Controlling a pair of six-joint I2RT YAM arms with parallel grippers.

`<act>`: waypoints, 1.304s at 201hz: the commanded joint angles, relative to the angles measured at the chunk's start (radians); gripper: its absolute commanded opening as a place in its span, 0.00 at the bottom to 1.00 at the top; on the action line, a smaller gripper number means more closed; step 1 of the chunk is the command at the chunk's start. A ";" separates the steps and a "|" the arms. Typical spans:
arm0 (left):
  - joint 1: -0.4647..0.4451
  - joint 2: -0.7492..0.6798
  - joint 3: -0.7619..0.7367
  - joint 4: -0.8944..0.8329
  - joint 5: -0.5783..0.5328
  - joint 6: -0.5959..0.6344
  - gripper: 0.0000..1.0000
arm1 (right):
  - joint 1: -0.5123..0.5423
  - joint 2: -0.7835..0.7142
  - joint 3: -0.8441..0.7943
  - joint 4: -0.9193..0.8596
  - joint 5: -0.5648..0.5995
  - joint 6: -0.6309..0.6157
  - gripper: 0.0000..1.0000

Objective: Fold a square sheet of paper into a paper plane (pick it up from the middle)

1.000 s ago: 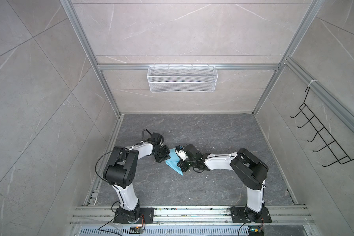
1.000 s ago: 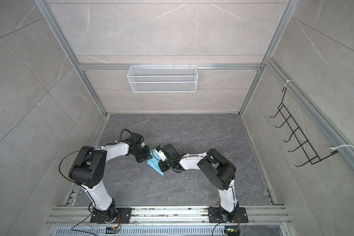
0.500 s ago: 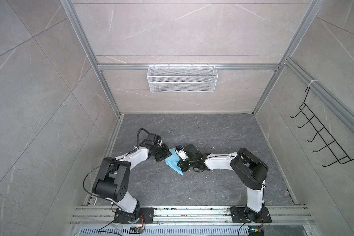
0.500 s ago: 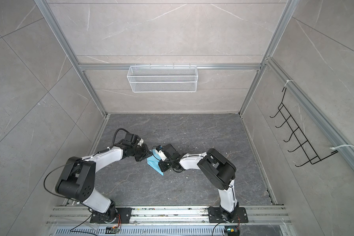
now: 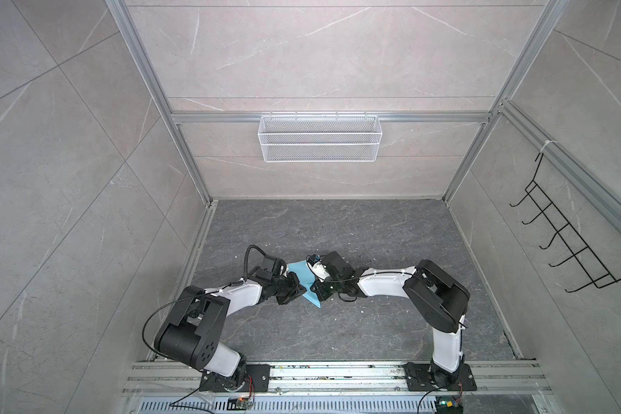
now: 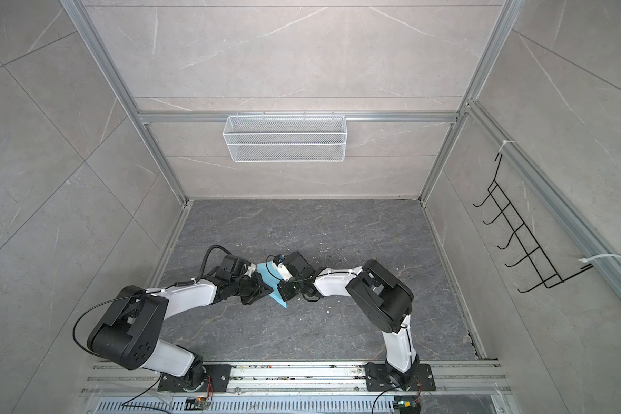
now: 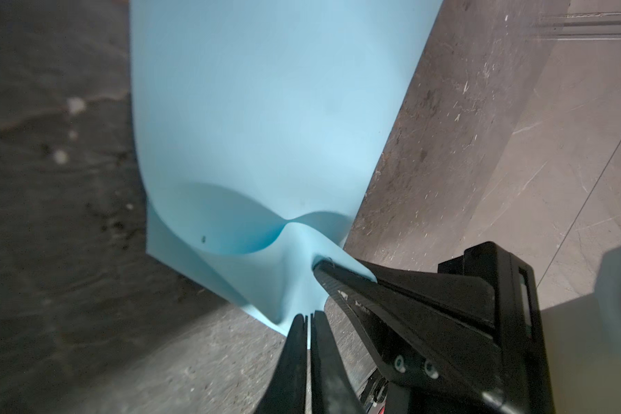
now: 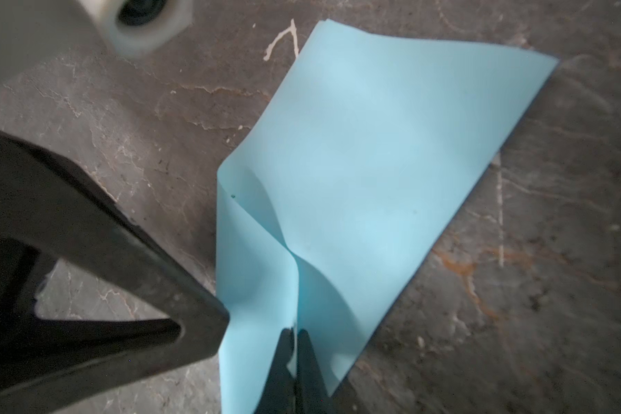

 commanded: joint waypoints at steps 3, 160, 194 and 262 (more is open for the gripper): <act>-0.002 0.031 0.020 0.018 -0.011 0.012 0.09 | -0.006 0.047 0.002 -0.066 0.018 0.012 0.00; -0.001 0.113 0.027 -0.127 -0.097 0.080 0.05 | -0.023 -0.092 0.034 -0.129 0.031 0.145 0.35; -0.002 0.123 0.039 -0.148 -0.105 0.073 0.04 | -0.036 -0.166 0.035 -0.204 0.018 0.284 0.39; -0.001 0.138 0.045 -0.169 -0.118 0.056 0.04 | -0.015 -0.131 0.051 -0.226 -0.241 0.450 0.14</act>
